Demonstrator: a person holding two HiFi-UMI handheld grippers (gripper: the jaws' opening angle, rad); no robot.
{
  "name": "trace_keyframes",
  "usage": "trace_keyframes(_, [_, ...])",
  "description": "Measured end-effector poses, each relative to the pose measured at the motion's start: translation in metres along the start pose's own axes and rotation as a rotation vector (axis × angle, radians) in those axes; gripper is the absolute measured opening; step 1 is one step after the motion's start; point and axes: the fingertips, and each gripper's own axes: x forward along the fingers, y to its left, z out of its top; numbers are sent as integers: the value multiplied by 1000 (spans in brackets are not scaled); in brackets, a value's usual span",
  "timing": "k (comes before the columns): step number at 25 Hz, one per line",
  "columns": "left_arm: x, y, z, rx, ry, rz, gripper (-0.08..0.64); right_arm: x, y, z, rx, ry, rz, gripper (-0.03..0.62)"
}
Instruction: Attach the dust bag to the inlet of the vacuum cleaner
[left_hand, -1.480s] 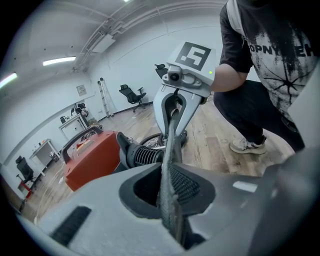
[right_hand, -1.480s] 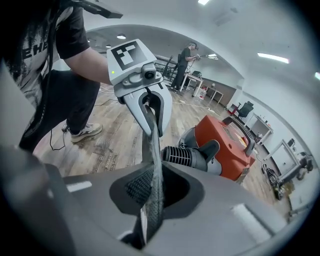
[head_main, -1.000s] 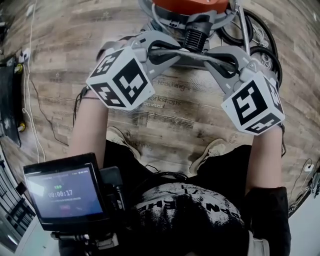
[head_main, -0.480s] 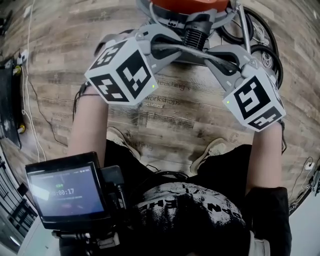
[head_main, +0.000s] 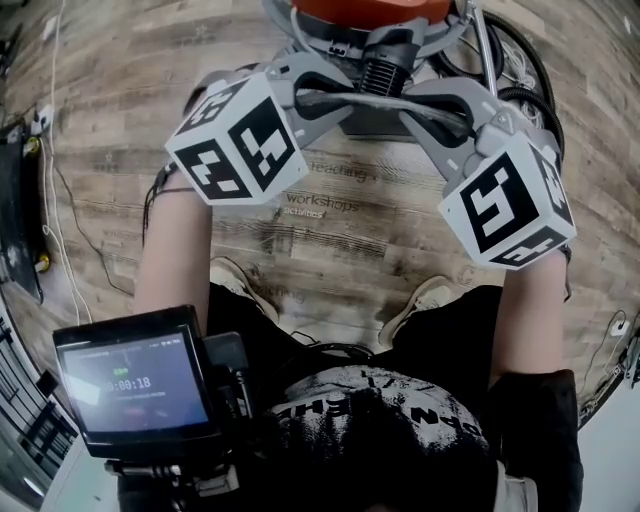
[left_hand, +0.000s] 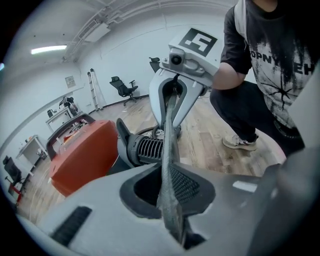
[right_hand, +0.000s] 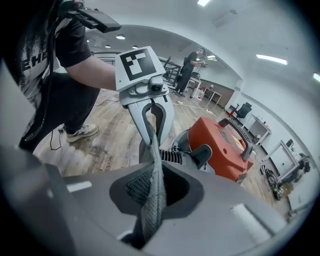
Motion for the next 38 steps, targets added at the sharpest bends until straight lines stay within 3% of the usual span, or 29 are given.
trace_keyframes(9, [-3,2,17,18,-30,21,48,2,6,-26,108,-7,16,32])
trace_keyframes(16, [-4,9,8,-21,-36,28,57,-3,0,-6,50,-31,1,35])
trace_keyframes(20, [2,6,1,-40,-9,24,54,0,-3,-6,62,-50,-23,37])
trace_keyframes(30, [-6,15,14,-23,-2,62,52,8,-5,-24,152,-4,37,29])
trace_keyframes(33, [-10,20,14,-13,7,75,55,9,-9,-20,131,3,36,28])
trace_keyframes(38, [-9,21,8,-64,-1,62,55,7,-11,-13,90,-20,10,28])
